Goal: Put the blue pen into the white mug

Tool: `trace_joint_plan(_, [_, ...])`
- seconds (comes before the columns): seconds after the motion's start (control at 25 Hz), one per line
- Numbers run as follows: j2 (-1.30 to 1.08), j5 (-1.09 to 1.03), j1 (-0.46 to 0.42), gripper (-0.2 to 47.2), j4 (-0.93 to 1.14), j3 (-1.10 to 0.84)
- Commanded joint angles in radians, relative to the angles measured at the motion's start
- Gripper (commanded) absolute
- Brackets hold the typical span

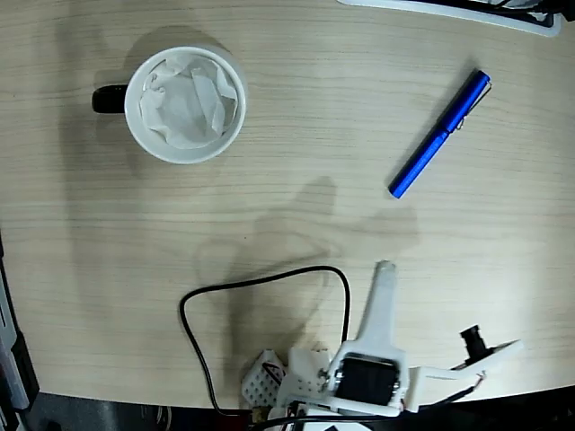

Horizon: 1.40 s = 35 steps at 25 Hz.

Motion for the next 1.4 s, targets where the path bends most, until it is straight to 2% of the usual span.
trace_joint_plan(0.0, [-0.149,-0.117,0.049,3.5,0.011,-0.135])
trace_joint_plan(0.04, [-0.209,-0.143,0.064,5.0,0.011,-0.172])
trace_joint_plan(0.16, [-0.385,-0.239,0.091,5.1,0.011,-0.295])
trace_joint_plan(0.48, [-0.788,-0.425,0.126,9.5,0.011,-0.623])
trace_joint_plan(0.64, [-0.968,-0.594,0.153,13.2,0.011,-0.795])
trace_joint_plan(0.76, [-1.074,-0.746,0.161,13.4,0.021,-0.881])
trace_joint_plan(1.08, [-1.285,-1.035,0.170,16.5,0.285,-1.108])
trace_joint_plan(1.36, [-1.470,-1.055,0.201,18.8,0.359,-1.246])
